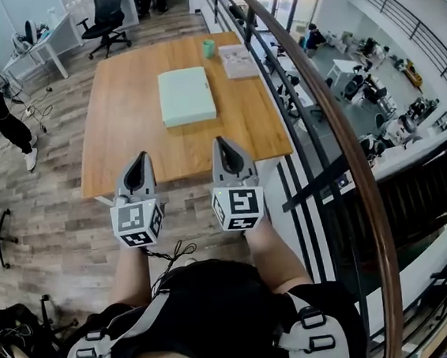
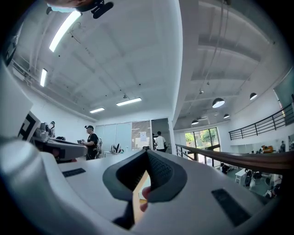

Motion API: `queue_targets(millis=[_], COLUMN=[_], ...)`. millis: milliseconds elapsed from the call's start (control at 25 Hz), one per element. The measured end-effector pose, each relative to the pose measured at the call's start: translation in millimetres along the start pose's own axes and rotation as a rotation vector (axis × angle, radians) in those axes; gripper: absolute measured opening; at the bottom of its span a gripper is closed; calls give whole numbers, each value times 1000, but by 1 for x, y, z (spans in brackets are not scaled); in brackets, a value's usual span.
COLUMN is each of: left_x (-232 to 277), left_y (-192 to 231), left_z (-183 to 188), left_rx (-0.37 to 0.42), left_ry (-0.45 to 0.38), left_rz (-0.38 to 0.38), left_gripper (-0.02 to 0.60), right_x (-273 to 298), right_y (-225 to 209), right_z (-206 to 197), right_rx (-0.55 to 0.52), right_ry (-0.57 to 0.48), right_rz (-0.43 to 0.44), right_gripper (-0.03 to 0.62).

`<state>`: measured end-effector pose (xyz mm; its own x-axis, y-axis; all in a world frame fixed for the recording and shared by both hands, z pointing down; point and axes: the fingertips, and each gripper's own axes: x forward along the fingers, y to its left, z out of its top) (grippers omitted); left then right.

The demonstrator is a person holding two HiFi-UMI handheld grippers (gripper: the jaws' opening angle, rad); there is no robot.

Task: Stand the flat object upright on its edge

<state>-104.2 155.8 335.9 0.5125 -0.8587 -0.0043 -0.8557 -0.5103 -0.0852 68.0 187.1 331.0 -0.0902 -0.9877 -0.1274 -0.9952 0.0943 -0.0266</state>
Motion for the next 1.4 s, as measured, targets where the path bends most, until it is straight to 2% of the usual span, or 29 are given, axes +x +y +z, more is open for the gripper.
queue_targets(millis=[560,840,1120,1400], left_x=[-2,2,37,112], left_y=[50,67,79,81], left_z=[-12,-27,-30,-34], left_rx=[-47,-54,-47,-38], left_ry=[-19,-1,5,-6], left_rz=[-41,-52,-37,-16], left_gripper=[-2,-2,-2,-2], right_x=[16,29,71,133], right_y=[47,55,34,-14], right_z=[-4,-16,-18,-34], right_rx=[-60,-48,-19,-21], right_ry=[12,35,9,-14], right_rz=[-28,-31,-32,-19], right_gripper=[-3,-3,-3,-3])
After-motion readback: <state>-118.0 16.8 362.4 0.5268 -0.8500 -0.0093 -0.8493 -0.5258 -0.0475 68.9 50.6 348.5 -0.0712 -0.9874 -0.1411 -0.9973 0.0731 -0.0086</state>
